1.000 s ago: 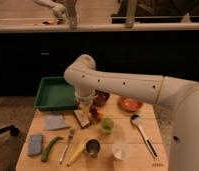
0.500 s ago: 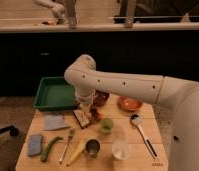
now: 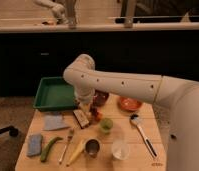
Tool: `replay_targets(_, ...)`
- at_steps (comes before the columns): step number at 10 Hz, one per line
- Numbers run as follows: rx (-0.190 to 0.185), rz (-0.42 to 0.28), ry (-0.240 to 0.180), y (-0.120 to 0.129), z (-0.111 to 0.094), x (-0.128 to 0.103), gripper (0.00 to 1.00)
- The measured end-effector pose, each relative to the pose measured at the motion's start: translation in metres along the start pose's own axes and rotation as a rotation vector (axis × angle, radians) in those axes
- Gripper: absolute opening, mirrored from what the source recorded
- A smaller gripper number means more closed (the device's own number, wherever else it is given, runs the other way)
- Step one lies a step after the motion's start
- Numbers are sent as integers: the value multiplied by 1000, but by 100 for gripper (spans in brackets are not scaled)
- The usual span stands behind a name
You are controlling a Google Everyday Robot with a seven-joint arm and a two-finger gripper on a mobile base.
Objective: Place grapes in tray
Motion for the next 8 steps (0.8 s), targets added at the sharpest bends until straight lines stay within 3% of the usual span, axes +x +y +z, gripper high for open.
replay_targets(2,11,-31,-11,-1,-5,-30,0)
replay_targets(3,16,-56,-15,0,-9,-56,0)
replay_targets(8,7,-118,-15,-8,-5,-107,0)
